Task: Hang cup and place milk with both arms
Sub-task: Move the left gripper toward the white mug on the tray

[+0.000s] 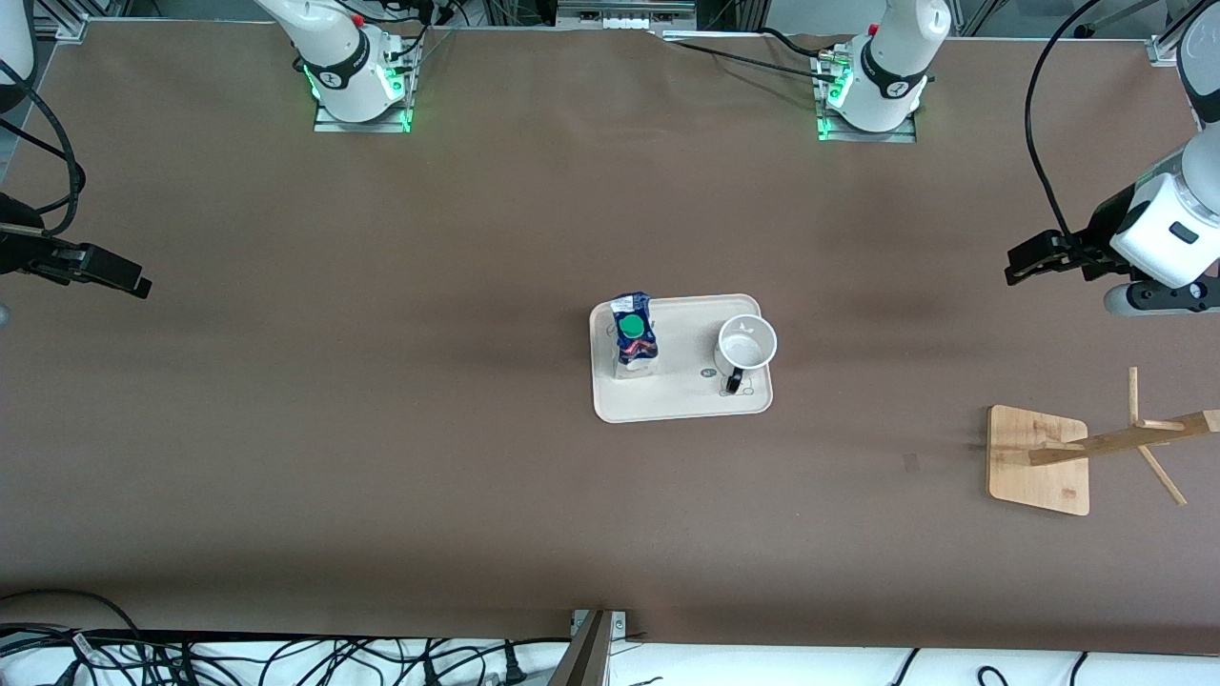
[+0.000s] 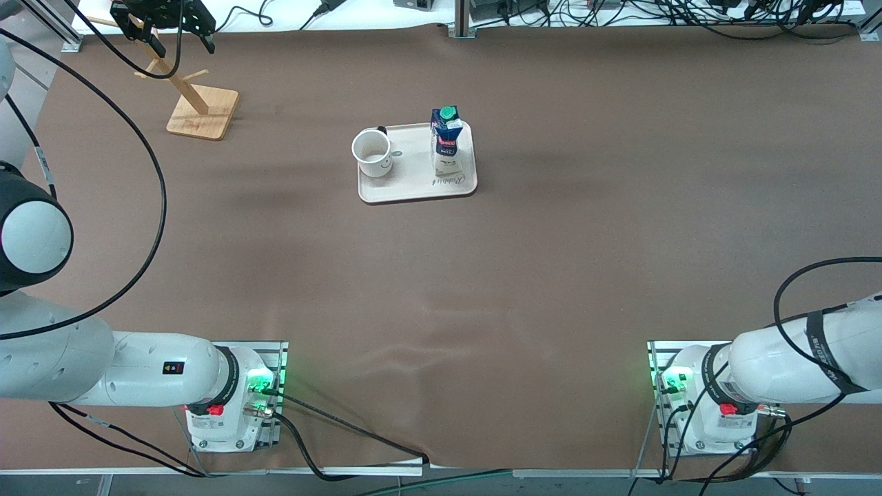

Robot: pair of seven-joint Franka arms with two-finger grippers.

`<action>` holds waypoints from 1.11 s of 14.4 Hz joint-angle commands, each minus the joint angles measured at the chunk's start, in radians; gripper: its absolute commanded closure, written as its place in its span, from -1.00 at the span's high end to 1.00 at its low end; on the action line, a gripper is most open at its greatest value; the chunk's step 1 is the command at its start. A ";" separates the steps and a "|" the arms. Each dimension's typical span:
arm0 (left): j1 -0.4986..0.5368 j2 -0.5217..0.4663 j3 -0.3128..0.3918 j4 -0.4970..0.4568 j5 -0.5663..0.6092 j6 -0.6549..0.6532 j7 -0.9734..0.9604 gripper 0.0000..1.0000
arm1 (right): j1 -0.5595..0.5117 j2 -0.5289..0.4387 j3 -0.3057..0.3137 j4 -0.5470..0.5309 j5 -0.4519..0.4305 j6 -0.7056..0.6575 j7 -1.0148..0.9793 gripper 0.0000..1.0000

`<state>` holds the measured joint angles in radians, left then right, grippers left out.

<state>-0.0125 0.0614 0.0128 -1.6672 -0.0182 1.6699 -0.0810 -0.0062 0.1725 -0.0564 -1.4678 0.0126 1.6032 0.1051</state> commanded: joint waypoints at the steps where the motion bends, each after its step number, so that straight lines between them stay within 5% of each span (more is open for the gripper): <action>1: 0.008 -0.031 -0.011 -0.020 0.023 0.008 -0.003 1.00 | -0.001 0.009 0.001 0.021 0.015 -0.005 -0.005 1.00; 11: -0.009 -0.009 -0.013 -0.008 0.014 0.001 -0.003 1.00 | 0.000 0.009 0.001 0.021 0.015 -0.002 -0.005 1.00; 16: -0.061 0.038 -0.083 -0.008 -0.006 0.011 -0.039 1.00 | 0.000 0.009 0.003 0.023 0.017 0.000 -0.007 1.00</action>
<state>-0.0341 0.0767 -0.0555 -1.6740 -0.0199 1.6699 -0.0915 -0.0057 0.1726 -0.0552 -1.4674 0.0127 1.6048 0.1051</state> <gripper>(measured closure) 0.000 0.000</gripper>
